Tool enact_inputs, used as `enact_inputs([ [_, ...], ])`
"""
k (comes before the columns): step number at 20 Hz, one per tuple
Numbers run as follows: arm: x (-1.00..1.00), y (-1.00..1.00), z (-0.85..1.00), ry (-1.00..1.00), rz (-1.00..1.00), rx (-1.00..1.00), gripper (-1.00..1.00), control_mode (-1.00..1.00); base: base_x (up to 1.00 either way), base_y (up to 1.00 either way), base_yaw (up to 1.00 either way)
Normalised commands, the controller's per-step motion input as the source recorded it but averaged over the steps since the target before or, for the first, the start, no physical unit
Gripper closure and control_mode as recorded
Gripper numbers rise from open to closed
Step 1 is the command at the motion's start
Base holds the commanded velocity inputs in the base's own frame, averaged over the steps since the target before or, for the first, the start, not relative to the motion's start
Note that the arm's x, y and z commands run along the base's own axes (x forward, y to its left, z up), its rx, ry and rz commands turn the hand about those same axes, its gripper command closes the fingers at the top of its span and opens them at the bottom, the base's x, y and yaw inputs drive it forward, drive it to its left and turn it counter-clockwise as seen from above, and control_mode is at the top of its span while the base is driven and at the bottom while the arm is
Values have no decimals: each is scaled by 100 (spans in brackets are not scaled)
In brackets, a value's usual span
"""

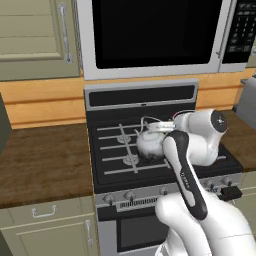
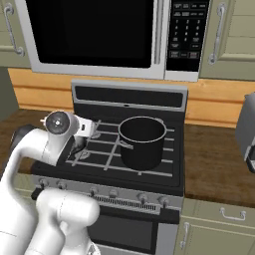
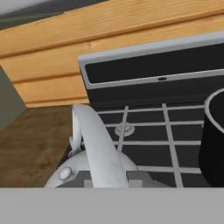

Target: Pick the kettle from the counter and place it on a stove burner. Then turn the burner on.

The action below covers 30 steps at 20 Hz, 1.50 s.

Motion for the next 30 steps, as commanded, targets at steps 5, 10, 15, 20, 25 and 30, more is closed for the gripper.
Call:
enact_inputs([
  [5,35,36,-14,5,3,3,100,-100,0,0,0],
  [10,59,8,-33,0,0,11,100,-100,0,0,0],
  [15,54,19,-29,0,0,2,100,-100,0,0,0],
  [20,44,1,-45,0,0,-1,100,-100,0,0,0],
  [25,12,-3,-81,4,0,-1,100,-100,0,0,0],
  [30,22,0,-35,1,0,0,100,-100,0,0,0],
])
